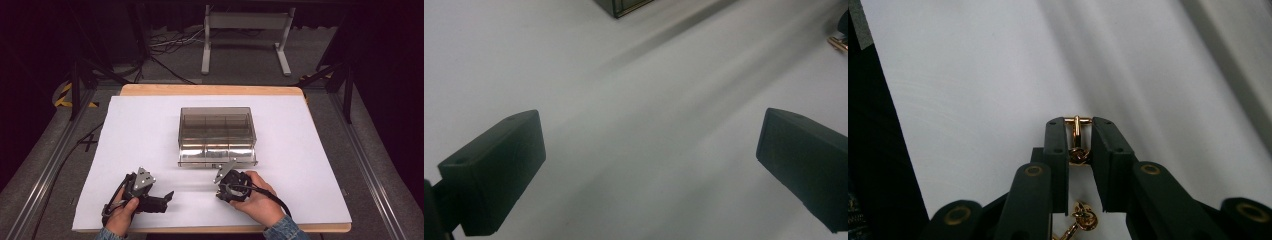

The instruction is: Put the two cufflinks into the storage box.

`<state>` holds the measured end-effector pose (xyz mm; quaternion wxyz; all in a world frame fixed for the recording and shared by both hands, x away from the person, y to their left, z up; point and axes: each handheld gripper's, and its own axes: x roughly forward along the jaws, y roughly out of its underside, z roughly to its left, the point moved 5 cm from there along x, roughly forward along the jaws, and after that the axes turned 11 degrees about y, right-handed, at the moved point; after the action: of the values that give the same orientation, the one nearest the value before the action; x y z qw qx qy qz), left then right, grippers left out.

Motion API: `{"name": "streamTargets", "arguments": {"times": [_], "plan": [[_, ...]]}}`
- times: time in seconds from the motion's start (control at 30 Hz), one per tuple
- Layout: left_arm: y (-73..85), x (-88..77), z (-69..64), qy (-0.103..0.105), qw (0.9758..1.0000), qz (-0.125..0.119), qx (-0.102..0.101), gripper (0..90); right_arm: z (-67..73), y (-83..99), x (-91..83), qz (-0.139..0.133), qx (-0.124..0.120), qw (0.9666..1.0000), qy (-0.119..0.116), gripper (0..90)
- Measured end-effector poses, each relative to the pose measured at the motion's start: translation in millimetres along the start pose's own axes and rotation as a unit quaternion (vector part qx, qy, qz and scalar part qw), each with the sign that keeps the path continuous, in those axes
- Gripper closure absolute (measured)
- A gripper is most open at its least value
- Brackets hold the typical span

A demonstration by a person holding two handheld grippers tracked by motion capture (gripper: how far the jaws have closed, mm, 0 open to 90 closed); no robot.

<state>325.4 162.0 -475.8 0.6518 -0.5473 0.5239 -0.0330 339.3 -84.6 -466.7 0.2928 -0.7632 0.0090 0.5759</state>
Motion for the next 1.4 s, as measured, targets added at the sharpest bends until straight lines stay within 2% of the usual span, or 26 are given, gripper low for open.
{"name": "streamTargets", "arguments": {"times": [0.2, 0.53, 0.87, 1.4], "plan": [[0.0, -0.1, 0.0, 0.000, 1.0000, 0.000, 0.000, 0.1, 0.4, -0.5, -0.2, 0.002, 0.001, 1.0000, 0.001, 78.3], [0.0, -0.1, 0.1, -0.001, 1.0000, 0.000, 0.000, 0.1, 0.5, -3.9, -8.5, 0.003, -0.001, 0.9999, -0.011, 78.3], [0.0, -0.1, -0.1, -0.001, 1.0000, 0.001, 0.000, 0.1, -0.9, -10.7, -23.6, 0.001, 0.005, 0.9998, -0.021, 78.3], [0.0, 0.5, -0.5, 0.000, 1.0000, 0.001, 0.000, 0.1, -6.1, -22.6, -52.2, -0.013, 0.004, 0.9997, -0.021, 78.3]]}}
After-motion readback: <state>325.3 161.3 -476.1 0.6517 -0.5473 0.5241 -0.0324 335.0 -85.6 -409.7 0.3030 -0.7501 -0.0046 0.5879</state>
